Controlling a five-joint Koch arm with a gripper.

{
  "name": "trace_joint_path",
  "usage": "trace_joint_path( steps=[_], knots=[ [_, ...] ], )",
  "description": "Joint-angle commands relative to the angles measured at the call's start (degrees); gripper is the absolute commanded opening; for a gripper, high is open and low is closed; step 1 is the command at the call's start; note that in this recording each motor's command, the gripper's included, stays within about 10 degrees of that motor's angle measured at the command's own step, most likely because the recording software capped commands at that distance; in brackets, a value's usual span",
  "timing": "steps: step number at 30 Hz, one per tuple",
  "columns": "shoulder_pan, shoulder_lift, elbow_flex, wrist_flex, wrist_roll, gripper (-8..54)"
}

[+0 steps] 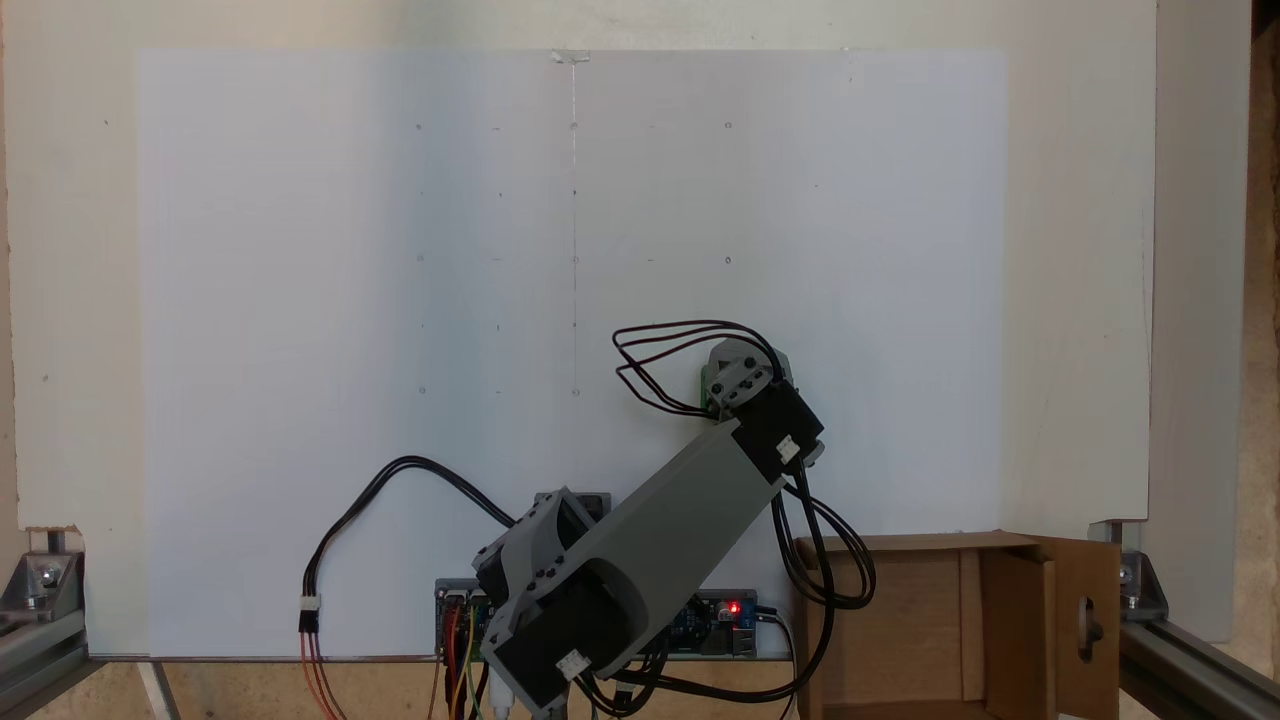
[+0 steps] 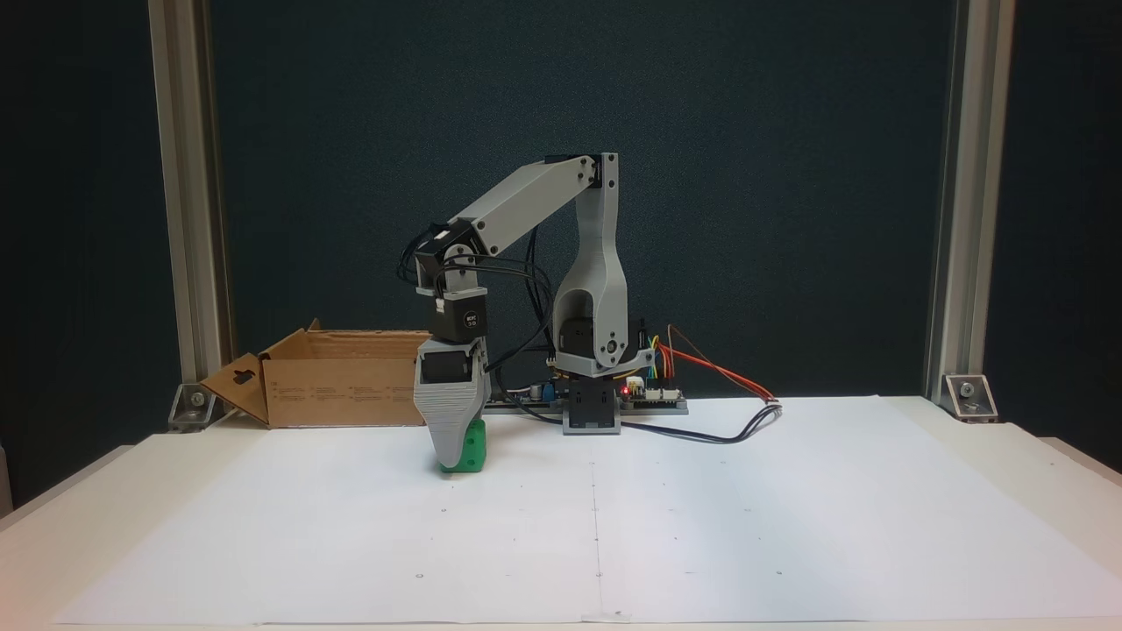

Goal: Grasp a green dice and put it in the bin.

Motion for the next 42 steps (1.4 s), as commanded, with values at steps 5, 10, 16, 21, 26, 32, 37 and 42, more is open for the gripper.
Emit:
trace_joint_path(
  steps=[5,10,16,21,26,32,37,42],
  knots=[
    [-0.4,0.0,-0.3,-0.1,2.7,33.9],
    [-0.7,-0.2,0.3,-0.2,2.7,33.9],
    [-0.9,-0.2,0.4,-0.2,2.7,31.6],
    [-0.9,-0.2,0.4,-0.3,2.7,27.8],
    [-0.7,-0.3,0.4,-0.5,2.7,19.2],
    [-0.9,0.3,0.4,-1.1,3.0,12.1],
    [-3.5,5.3,-6.9,9.4,10.3,12.1],
    [-10.6,8.2,-22.9,24.9,20.8,12.1]
  ],
)
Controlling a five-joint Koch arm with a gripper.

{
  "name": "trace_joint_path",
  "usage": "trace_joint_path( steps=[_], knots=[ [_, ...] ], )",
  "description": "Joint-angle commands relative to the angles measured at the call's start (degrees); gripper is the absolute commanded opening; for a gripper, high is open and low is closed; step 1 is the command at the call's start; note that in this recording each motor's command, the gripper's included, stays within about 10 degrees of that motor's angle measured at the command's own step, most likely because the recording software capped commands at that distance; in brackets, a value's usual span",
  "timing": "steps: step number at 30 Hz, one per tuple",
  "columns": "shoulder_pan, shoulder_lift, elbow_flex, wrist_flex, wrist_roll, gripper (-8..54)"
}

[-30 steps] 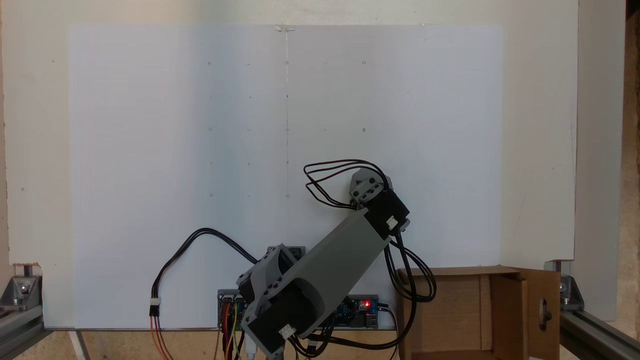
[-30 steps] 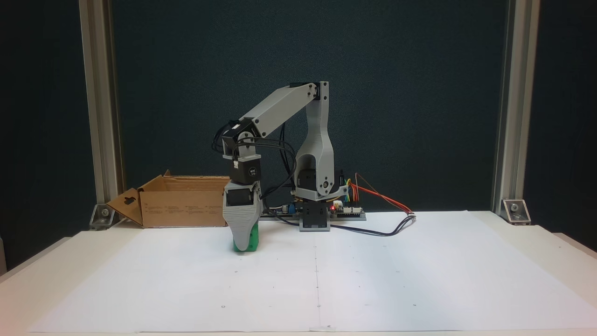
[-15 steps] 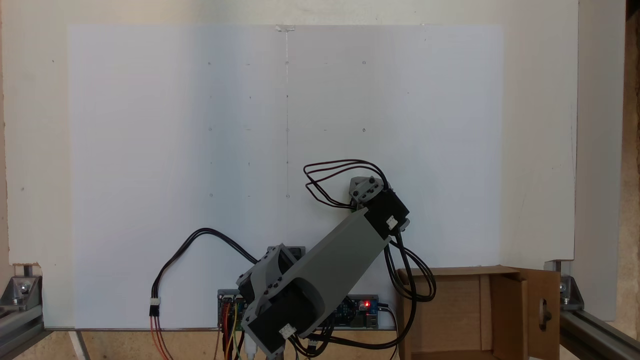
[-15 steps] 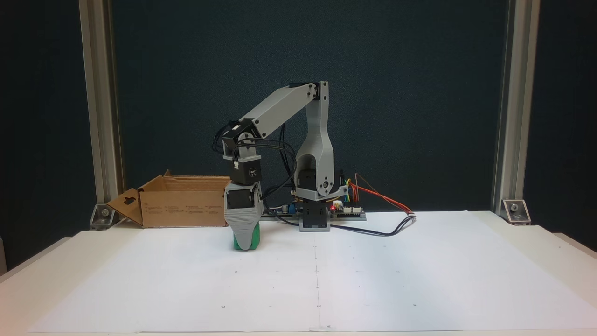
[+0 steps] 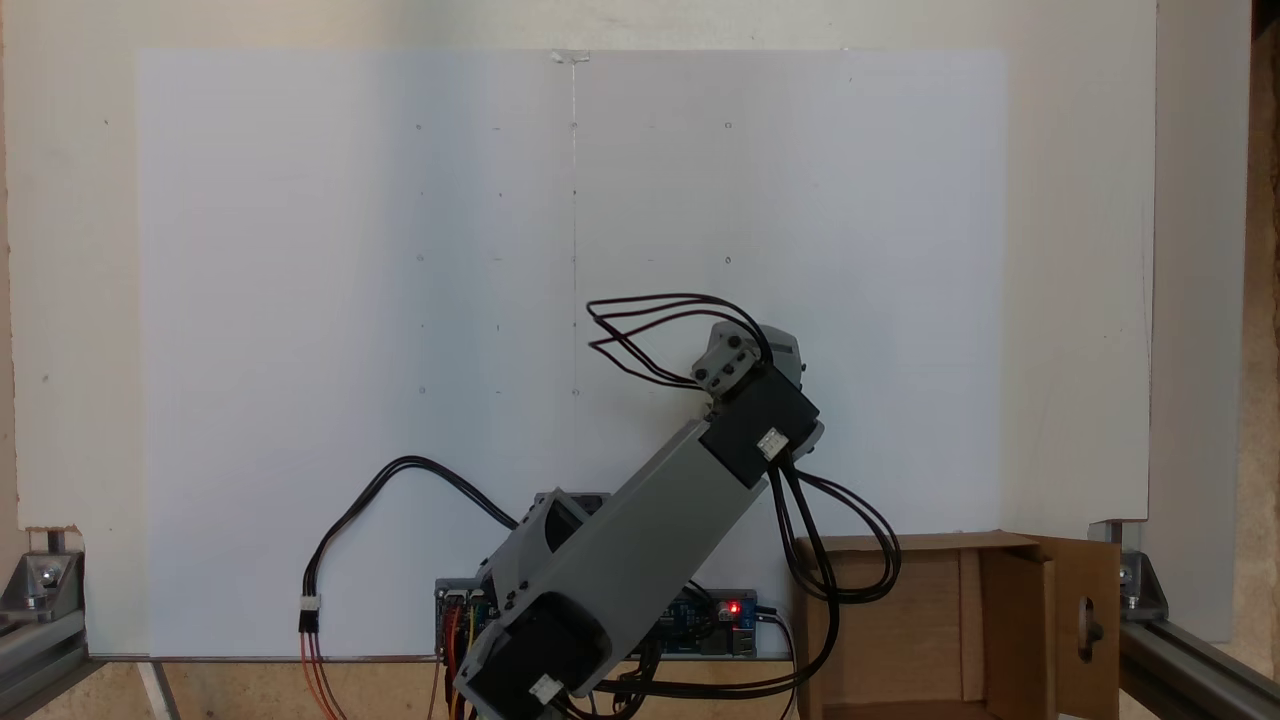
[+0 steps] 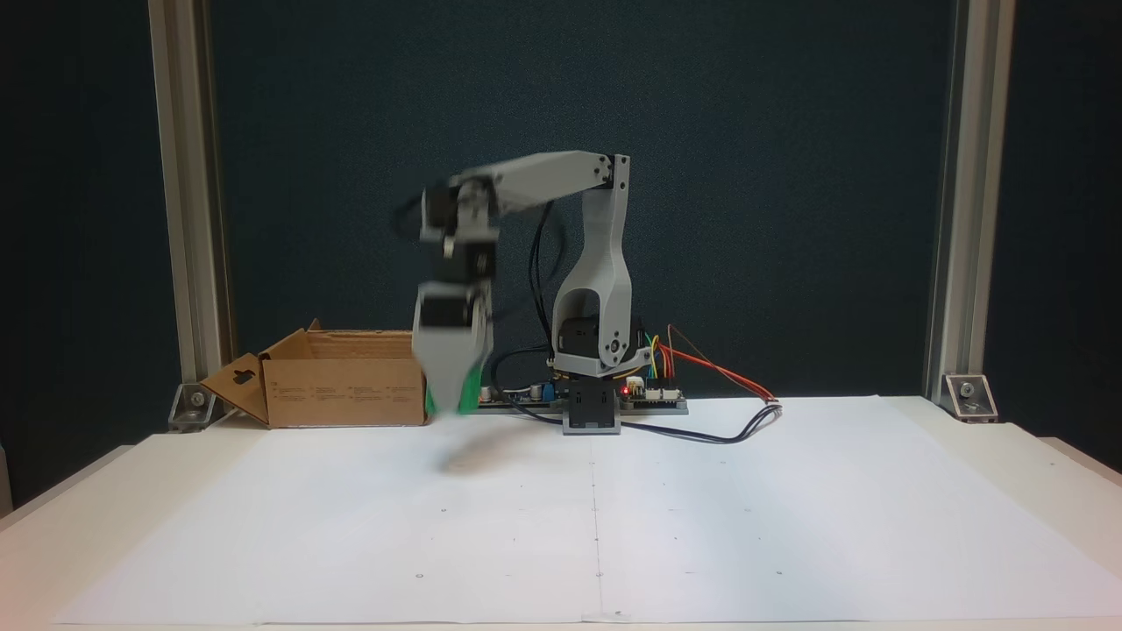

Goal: Grasp a green dice and put it in the bin.

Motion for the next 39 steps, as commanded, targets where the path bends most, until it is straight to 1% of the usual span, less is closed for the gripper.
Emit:
trace_joint_path(
  steps=[1,4,8,12,16,20,28,33,39],
  knots=[
    [-3.5,2.3,-8.2,9.0,9.4,12.1],
    [-7.0,2.6,-17.1,14.8,15.8,12.1],
    [-6.1,2.5,-25.5,15.8,17.6,12.1],
    [6.6,-0.5,-33.1,15.1,17.6,12.1],
    [21.4,-7.3,-42.7,14.9,17.7,12.1],
    [33.8,-12.7,-48.6,14.3,17.7,12.1],
    [53.9,-23.0,-49.6,8.2,17.5,12.1],
    [59.9,-27.9,-49.5,7.7,17.1,12.1],
    [60.6,-32.5,-47.9,8.3,16.9,12.1]
  ],
)
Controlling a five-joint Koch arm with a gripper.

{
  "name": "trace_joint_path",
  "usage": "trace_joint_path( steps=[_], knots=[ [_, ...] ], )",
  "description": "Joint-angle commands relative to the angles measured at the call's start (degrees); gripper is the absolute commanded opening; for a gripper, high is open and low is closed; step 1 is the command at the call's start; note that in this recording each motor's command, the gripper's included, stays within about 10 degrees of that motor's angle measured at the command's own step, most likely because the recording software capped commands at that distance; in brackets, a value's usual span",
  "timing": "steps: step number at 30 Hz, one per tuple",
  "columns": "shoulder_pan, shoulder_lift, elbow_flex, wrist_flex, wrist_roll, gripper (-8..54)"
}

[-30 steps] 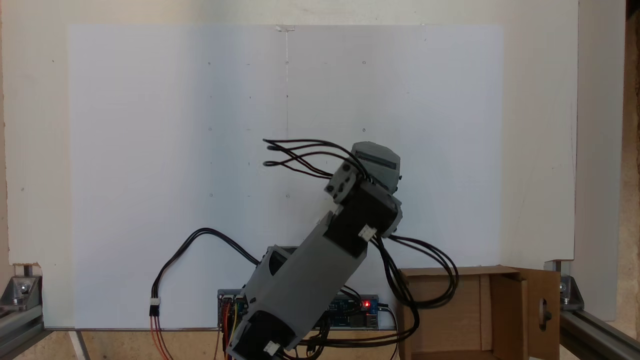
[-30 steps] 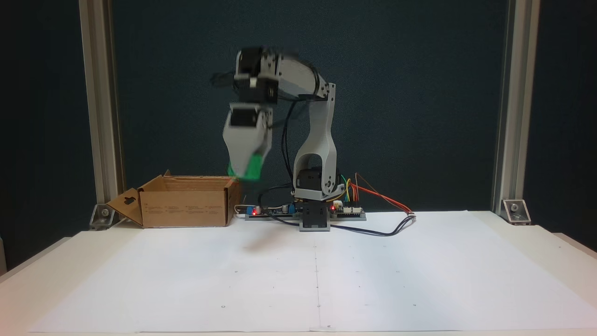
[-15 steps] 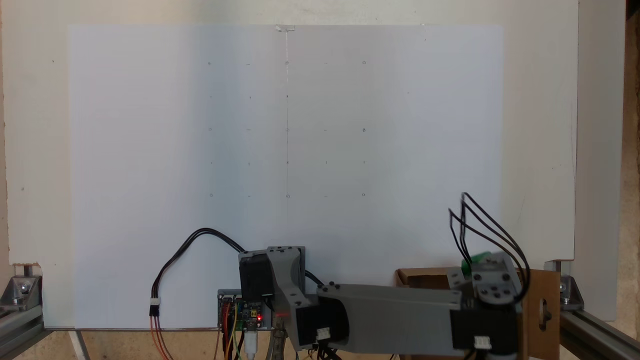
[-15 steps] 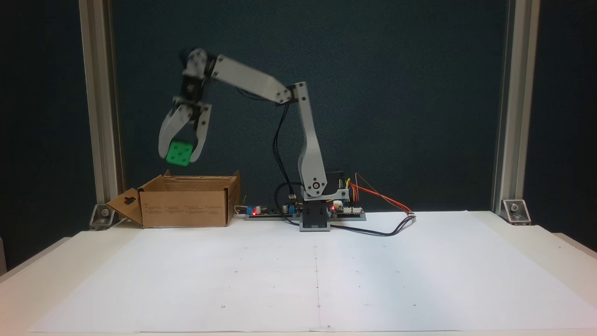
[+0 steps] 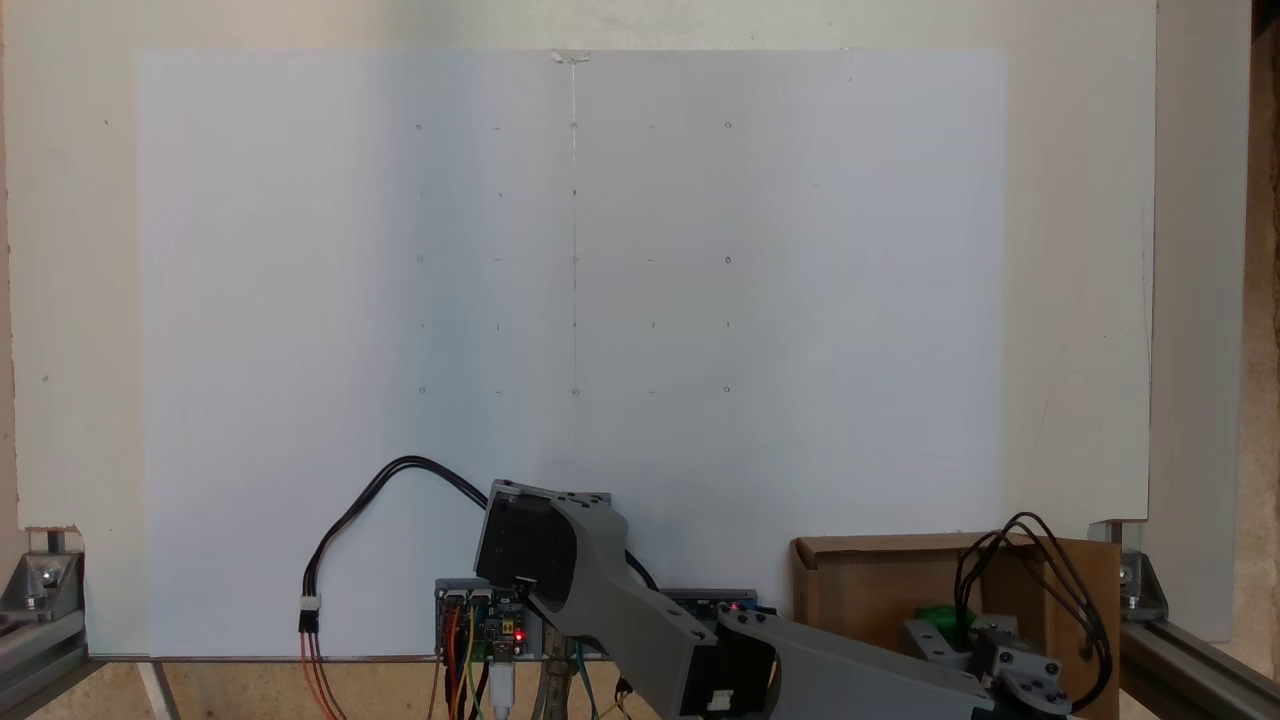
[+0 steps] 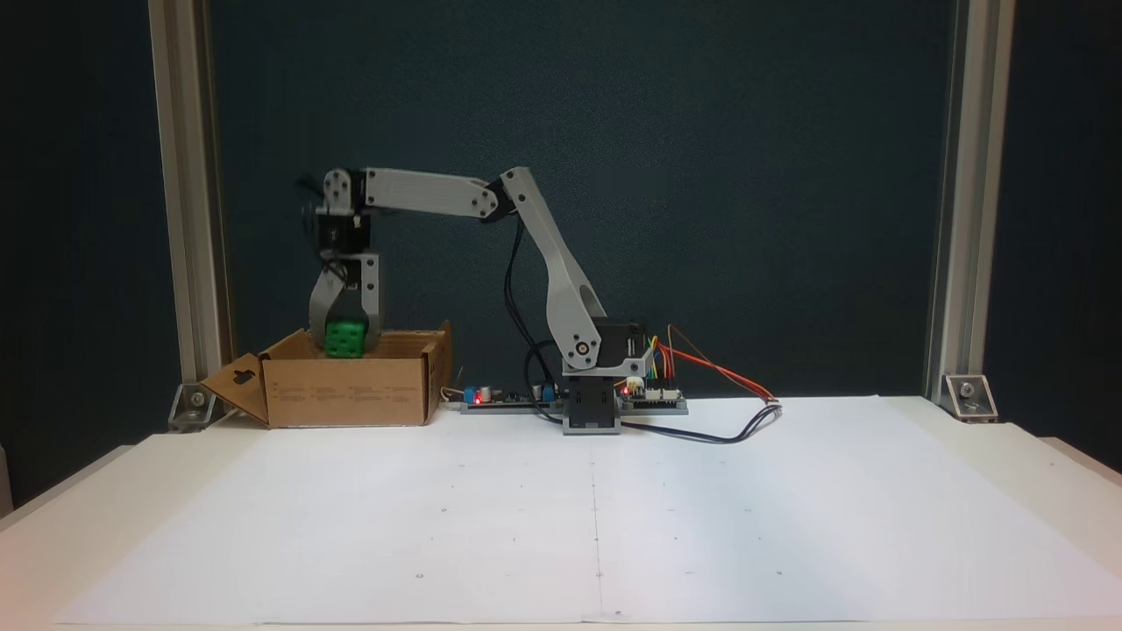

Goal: Grasp a green dice and put it in the bin.

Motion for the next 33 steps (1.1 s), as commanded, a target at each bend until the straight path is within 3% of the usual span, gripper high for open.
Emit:
trace_joint_path(
  steps=[1,9,12,16,22,33],
  knots=[
    [0.4,0.5,-1.9,0.3,1.6,12.1],
    [1.8,0.5,-0.8,0.2,-2.4,12.1],
    [2.5,0.5,-0.8,0.0,-2.7,32.9],
    [2.8,3.0,-0.9,-1.0,-2.6,43.2],
    [-1.8,13.4,-1.1,-4.6,-0.3,43.5],
    [-39.9,29.7,6.2,-8.6,11.7,43.5]
  ],
)
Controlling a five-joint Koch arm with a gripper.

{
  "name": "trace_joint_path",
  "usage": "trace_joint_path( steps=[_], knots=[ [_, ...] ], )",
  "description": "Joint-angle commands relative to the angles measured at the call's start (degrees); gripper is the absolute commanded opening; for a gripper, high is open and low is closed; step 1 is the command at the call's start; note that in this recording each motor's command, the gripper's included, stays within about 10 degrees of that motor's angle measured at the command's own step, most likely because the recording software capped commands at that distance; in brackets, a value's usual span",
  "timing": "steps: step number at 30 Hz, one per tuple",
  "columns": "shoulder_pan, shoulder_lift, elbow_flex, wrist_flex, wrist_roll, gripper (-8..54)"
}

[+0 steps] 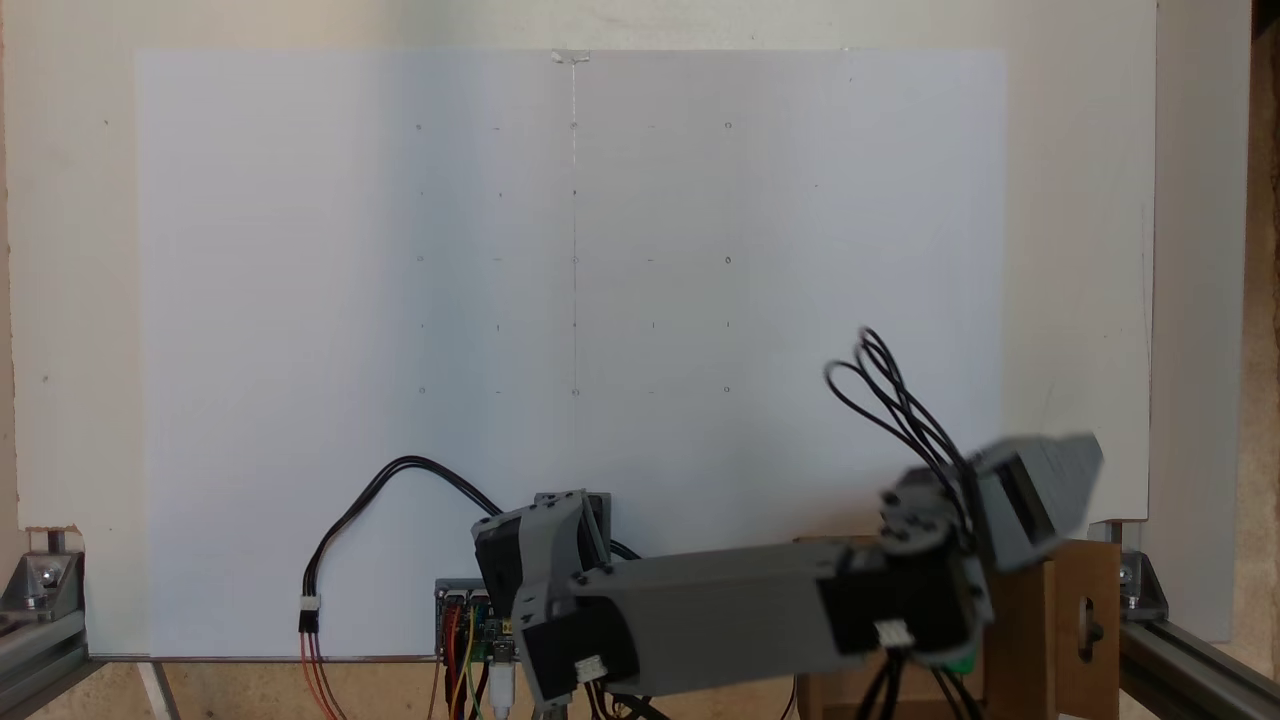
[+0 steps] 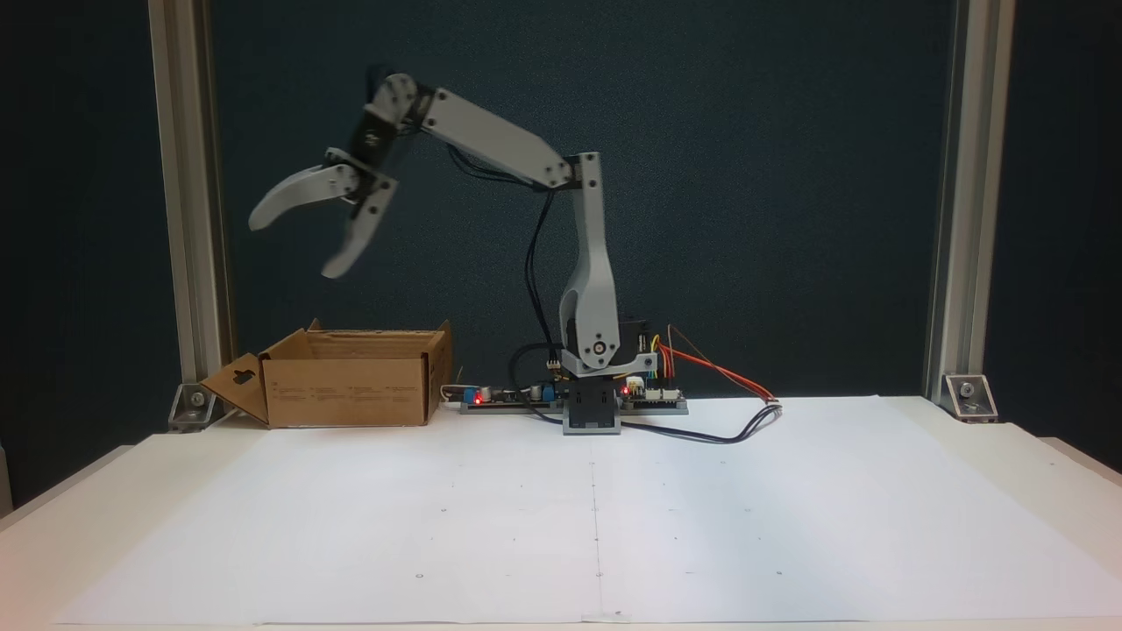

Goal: Grasp a green dice and put it in the bin.

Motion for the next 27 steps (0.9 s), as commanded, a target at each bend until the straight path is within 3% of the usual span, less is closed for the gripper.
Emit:
trace_joint_path(
  steps=[1,11,27],
  knots=[
    [-9.1,6.2,1.2,-1.3,3.9,43.5],
    [-49.0,17.0,13.0,-7.4,6.6,43.8],
    [-70.4,46.1,55.0,-40.3,7.4,44.6]
  ],
)
